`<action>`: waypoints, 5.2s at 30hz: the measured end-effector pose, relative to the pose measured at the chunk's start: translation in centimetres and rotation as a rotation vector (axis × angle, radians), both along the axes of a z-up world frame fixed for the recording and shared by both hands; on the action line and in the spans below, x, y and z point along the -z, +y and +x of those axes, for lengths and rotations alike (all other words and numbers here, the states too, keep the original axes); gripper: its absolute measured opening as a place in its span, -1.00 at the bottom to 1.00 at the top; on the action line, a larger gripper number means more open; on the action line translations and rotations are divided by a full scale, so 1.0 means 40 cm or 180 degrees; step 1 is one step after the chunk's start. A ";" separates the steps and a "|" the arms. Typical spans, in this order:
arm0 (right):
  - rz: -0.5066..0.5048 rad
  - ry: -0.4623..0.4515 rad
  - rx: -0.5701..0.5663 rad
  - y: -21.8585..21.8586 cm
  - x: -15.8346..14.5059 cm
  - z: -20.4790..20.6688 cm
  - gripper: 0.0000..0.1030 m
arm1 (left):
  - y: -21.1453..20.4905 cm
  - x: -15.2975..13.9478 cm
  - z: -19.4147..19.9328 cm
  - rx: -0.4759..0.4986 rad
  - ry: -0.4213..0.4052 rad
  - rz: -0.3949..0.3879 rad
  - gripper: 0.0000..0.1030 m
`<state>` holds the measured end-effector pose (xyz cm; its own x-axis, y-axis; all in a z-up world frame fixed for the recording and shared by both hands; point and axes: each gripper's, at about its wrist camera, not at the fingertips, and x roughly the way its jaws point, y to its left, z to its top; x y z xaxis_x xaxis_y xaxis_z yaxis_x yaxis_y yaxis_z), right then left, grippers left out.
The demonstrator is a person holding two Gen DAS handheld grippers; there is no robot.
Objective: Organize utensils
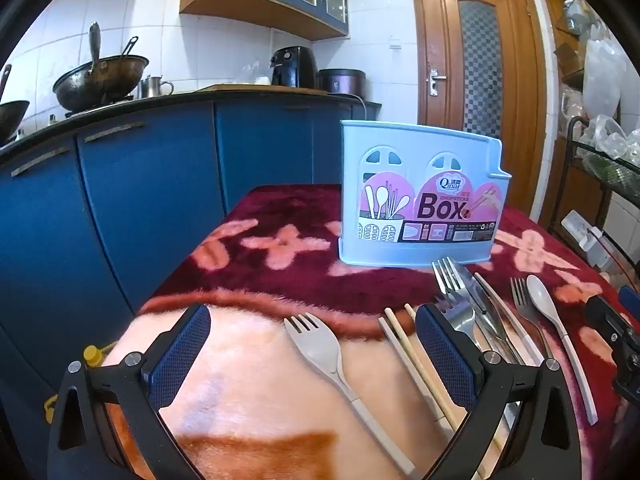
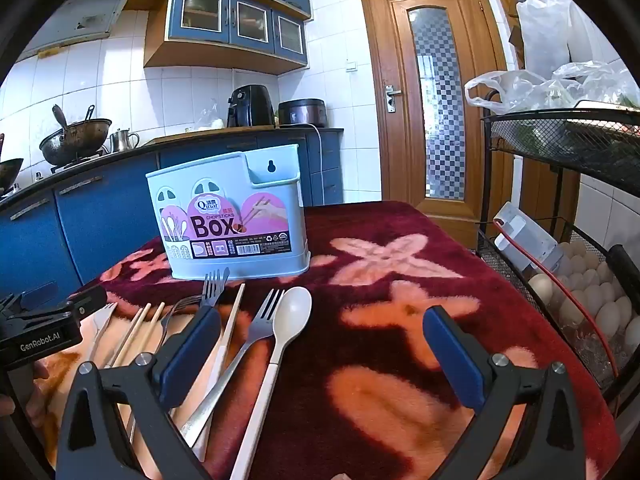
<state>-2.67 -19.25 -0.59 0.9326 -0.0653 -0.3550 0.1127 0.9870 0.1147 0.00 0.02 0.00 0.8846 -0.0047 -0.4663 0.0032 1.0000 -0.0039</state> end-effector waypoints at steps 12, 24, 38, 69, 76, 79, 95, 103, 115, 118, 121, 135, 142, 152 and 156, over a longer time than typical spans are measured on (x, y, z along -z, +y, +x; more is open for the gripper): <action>-0.0016 -0.0002 -0.0002 0.002 0.000 0.000 1.00 | 0.003 0.000 -0.003 -0.0004 -0.0027 0.0042 0.98; -0.0028 0.0001 -0.0001 0.002 0.000 0.001 1.00 | 0.005 -0.001 -0.001 -0.0005 -0.0028 0.0039 0.98; -0.0033 0.0003 -0.0001 0.003 0.000 0.002 1.00 | 0.004 -0.001 -0.001 -0.0006 -0.0028 0.0043 0.98; -0.0037 0.0006 0.0000 0.004 -0.001 0.000 1.00 | 0.002 -0.001 -0.001 -0.0008 -0.0030 0.0046 0.98; -0.0037 0.0007 0.0000 0.004 -0.001 0.000 1.00 | 0.002 -0.001 -0.001 -0.0008 -0.0032 0.0045 0.98; -0.0038 0.0006 0.0000 0.004 -0.001 0.000 1.00 | 0.005 -0.003 -0.003 -0.0005 -0.0032 0.0041 0.98; -0.0038 0.0007 0.0000 0.004 -0.001 0.001 1.00 | 0.004 -0.003 -0.002 -0.0003 -0.0034 0.0038 0.98; 0.0026 0.0059 -0.0014 0.000 0.004 0.000 1.00 | 0.005 -0.005 0.000 0.0009 -0.0008 0.0010 0.98; 0.0246 0.0554 -0.0210 -0.026 0.006 0.051 1.00 | 0.033 -0.017 0.012 0.0026 0.0215 0.0049 0.98; 0.0265 0.0718 -0.0276 -0.027 0.003 0.061 0.99 | 0.055 -0.009 0.019 -0.0009 0.0416 0.0075 0.98; 0.0197 0.0902 -0.0347 -0.019 0.004 0.072 0.85 | 0.071 0.003 0.027 -0.0039 0.0612 0.0047 0.98; 0.0038 0.1610 -0.0642 0.004 0.018 0.138 -0.01 | 0.052 0.044 0.071 0.0317 0.1243 -0.0222 0.32; 0.0059 0.1927 -0.0816 0.010 0.009 0.187 -0.33 | 0.036 0.033 0.091 0.0557 0.1390 -0.0258 -0.22; 0.0039 0.2457 -0.1016 0.012 0.002 0.252 -0.38 | 0.026 0.031 0.143 0.0754 0.1790 -0.0429 -0.33; -0.0010 0.2565 -0.1120 0.016 0.005 0.263 -0.32 | 0.013 0.031 0.158 0.0789 0.1962 -0.0293 -0.33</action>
